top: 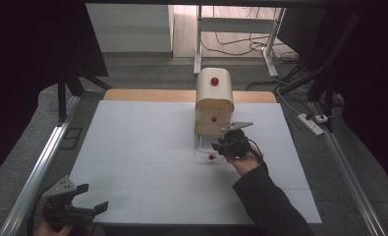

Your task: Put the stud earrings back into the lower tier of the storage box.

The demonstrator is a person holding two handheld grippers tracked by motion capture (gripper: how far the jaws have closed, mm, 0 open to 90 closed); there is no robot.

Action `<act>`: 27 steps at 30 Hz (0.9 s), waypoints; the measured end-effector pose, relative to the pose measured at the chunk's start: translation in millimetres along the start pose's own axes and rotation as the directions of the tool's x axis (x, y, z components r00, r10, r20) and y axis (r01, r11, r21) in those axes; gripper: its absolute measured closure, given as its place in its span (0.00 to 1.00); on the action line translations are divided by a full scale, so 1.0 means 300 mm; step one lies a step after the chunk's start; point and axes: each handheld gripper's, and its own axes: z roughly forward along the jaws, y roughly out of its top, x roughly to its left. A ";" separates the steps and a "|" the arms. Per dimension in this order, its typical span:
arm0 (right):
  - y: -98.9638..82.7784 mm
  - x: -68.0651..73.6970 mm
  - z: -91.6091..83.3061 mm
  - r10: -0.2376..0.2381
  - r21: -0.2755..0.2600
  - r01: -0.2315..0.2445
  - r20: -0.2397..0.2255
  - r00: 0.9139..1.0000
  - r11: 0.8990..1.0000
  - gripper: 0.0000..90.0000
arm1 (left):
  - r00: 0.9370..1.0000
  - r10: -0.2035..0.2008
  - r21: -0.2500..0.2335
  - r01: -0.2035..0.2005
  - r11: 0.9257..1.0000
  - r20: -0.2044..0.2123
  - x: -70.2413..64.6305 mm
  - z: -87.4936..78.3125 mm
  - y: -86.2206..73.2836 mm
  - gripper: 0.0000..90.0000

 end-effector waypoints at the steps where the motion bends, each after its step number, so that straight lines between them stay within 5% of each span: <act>1: -0.002 0.000 -0.003 0.002 -0.003 -0.002 -0.002 1.000 1.000 0.66 | 1.000 0.000 0.000 0.000 1.000 0.000 0.000 0.000 0.000 0.01; 27: -0.043 0.041 -0.080 -0.008 0.001 0.008 -0.006 1.000 1.000 0.32 | 1.000 0.000 -0.001 0.000 1.000 0.001 0.000 0.000 0.001 0.01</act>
